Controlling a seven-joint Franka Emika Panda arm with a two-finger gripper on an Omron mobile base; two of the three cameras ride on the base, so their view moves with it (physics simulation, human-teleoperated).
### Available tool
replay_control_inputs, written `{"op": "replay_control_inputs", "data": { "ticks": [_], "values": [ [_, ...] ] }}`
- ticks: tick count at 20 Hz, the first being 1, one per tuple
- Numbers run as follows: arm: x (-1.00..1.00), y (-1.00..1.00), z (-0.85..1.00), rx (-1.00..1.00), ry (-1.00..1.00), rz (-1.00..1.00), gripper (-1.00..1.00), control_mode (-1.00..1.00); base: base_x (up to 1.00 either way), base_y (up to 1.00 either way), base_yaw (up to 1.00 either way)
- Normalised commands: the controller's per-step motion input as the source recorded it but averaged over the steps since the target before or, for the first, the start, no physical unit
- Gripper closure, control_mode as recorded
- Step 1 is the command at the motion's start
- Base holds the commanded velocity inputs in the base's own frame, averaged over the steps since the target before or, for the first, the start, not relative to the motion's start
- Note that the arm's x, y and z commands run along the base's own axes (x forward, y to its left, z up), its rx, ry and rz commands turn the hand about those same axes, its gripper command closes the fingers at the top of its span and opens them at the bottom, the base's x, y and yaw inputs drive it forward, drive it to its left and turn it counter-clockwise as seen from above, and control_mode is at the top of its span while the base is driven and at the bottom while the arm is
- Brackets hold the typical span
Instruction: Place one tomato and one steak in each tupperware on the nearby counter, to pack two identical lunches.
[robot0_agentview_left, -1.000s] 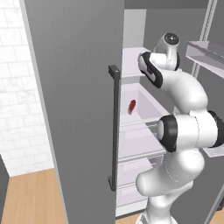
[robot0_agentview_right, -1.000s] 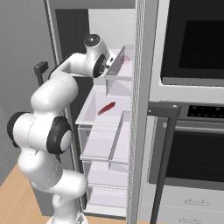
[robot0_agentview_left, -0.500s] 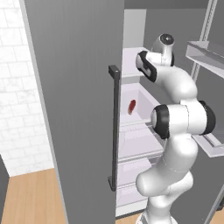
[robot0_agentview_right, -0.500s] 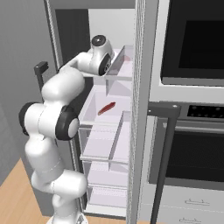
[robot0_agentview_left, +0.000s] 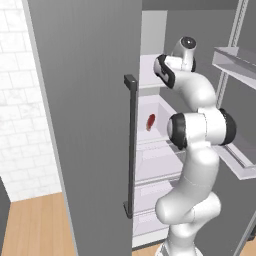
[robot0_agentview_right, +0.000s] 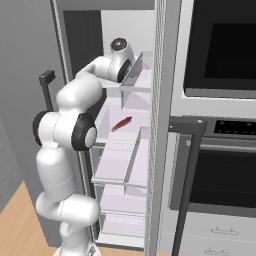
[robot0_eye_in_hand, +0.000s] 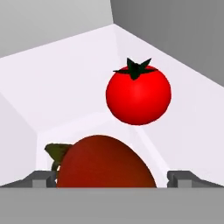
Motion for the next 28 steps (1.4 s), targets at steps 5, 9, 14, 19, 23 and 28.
{"op": "replay_control_inputs", "data": {
  "ticks": [5, 9, 14, 19, 23, 28],
  "values": [
    [0.13, 0.00, -0.52, -0.03, 0.01, 0.02, 1.00, -1.00, 0.00, 0.00, 0.00],
    [-0.27, 0.22, -0.45, -0.04, 0.00, 0.00, 1.00, -1.00, 0.00, 0.00, 0.00],
    [-0.95, 0.23, -0.08, 0.00, 0.00, -0.02, 1.00, -1.00, 0.00, 0.00, 0.00],
    [-1.00, 0.14, -0.01, 0.00, 0.00, -0.02, 1.00, -1.00, 0.00, 0.00, 0.00],
    [-1.00, 0.19, -0.08, 0.00, 0.00, 0.00, 1.00, -1.00, 0.00, 0.00, 0.00],
    [-1.00, 0.22, -0.10, 0.00, 0.04, 0.00, 1.00, -1.00, 0.00, 0.00, 0.00]
  ]
}}
